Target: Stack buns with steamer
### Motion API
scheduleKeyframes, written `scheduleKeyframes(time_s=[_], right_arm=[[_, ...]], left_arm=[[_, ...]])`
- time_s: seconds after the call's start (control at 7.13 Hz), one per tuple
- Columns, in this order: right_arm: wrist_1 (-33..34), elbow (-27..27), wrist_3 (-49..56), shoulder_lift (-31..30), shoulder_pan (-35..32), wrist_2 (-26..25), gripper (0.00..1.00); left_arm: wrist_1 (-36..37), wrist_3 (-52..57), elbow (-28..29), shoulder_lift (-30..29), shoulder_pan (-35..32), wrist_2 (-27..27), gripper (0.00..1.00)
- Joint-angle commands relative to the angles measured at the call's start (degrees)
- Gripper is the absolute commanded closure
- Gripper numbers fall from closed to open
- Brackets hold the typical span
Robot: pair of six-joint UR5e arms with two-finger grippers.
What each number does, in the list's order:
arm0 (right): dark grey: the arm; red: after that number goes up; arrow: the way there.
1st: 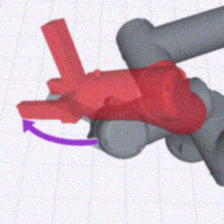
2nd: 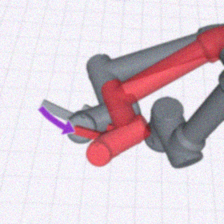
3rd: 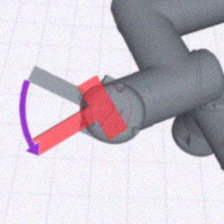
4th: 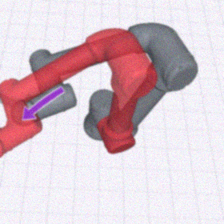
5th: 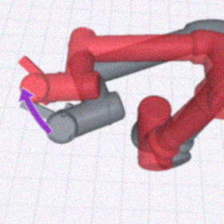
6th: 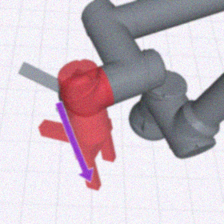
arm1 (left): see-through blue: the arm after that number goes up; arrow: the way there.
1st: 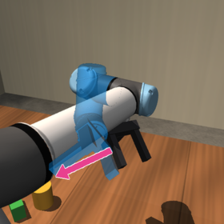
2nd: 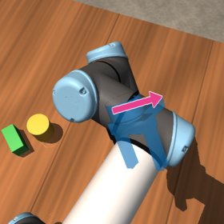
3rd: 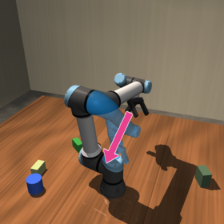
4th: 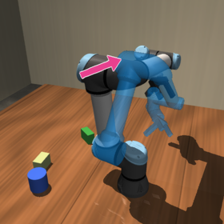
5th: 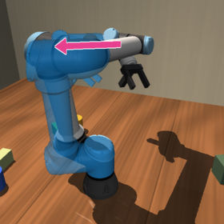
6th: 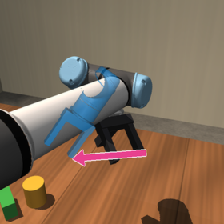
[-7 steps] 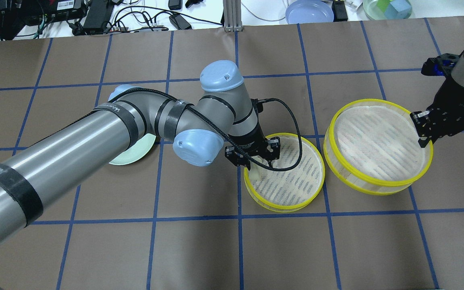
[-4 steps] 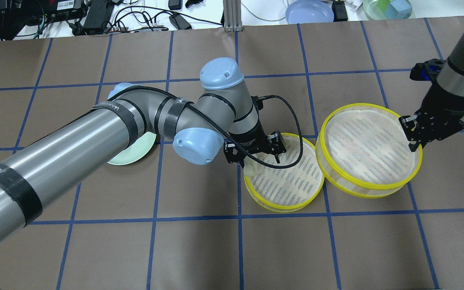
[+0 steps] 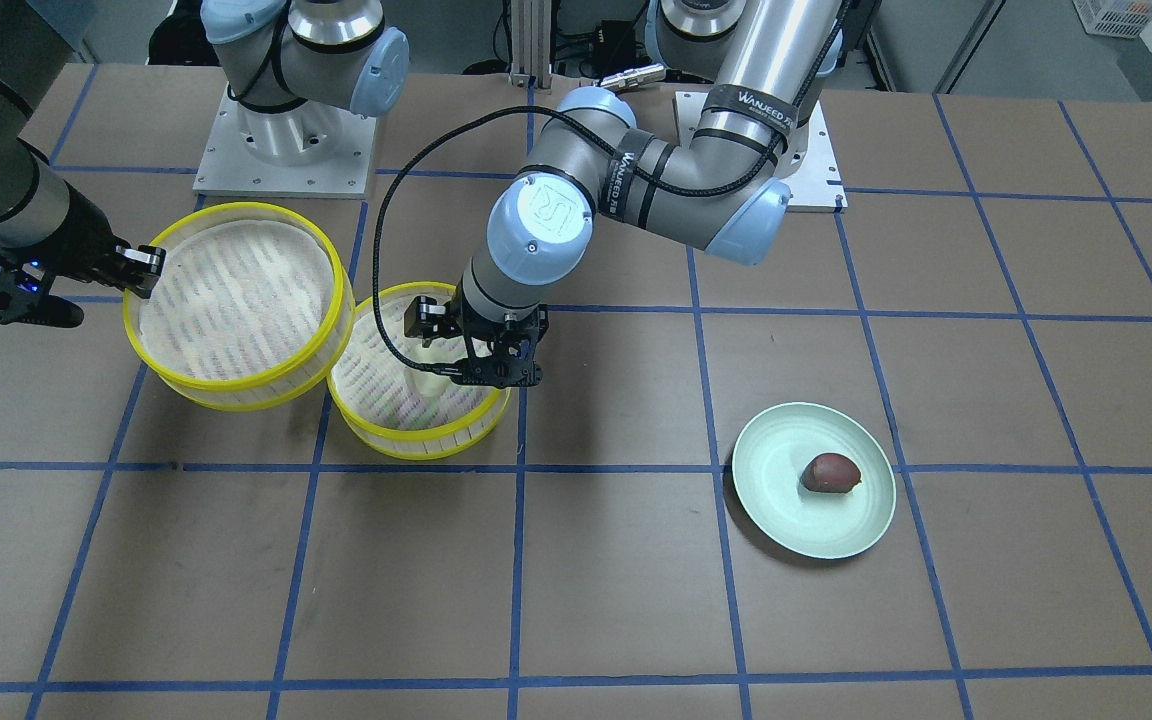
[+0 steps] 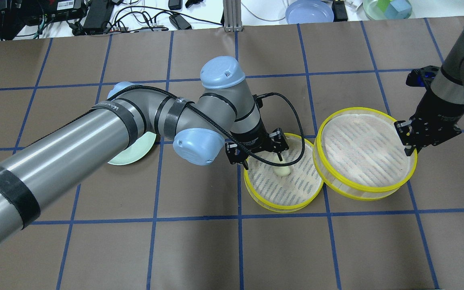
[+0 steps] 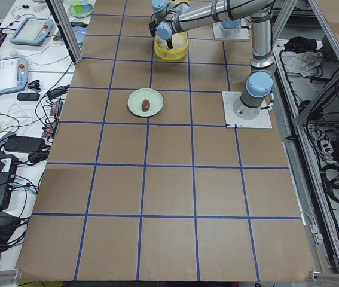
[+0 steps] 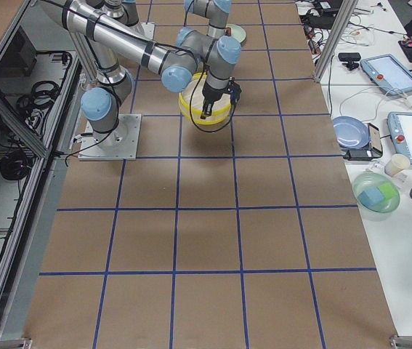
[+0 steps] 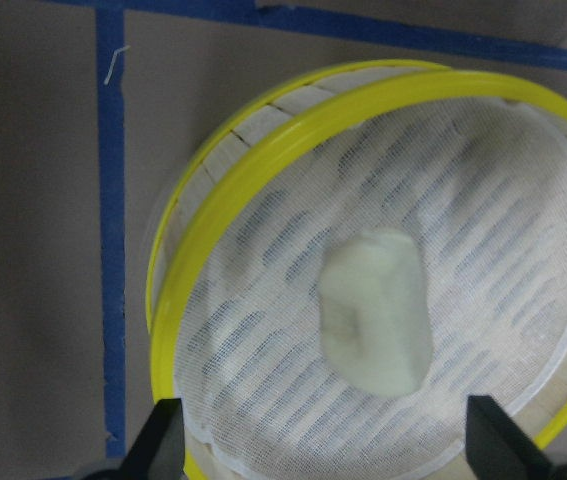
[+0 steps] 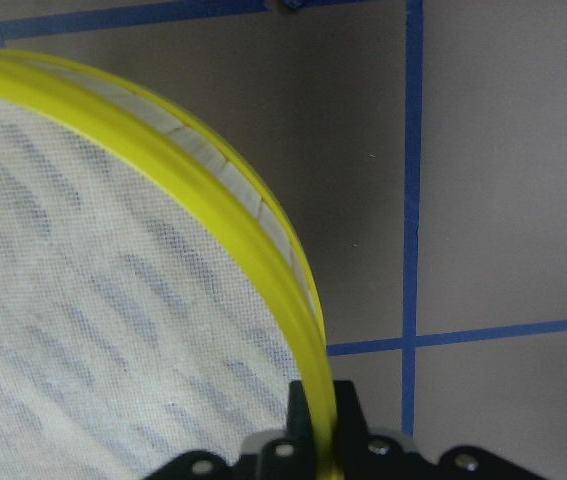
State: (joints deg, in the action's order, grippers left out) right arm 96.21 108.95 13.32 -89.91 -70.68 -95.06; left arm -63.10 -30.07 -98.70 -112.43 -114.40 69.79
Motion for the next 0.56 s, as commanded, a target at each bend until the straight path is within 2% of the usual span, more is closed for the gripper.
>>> scheduleKeyframes(time_s=[0.0, 0.42], right_arm=[[0.0, 0.0, -5.4, 0.2, -4.3, 0.0, 1.00], [4.0, 0.6, -12.1, 1.1, -14.4, 0.6, 1.00]], left_arm=[[-0.1, 0.5, 1.7, 1.8, 2.1, 2.9, 0.03], [-9.9, 21.0, 6.6, 6.2, 16.6, 17.2, 0.01]])
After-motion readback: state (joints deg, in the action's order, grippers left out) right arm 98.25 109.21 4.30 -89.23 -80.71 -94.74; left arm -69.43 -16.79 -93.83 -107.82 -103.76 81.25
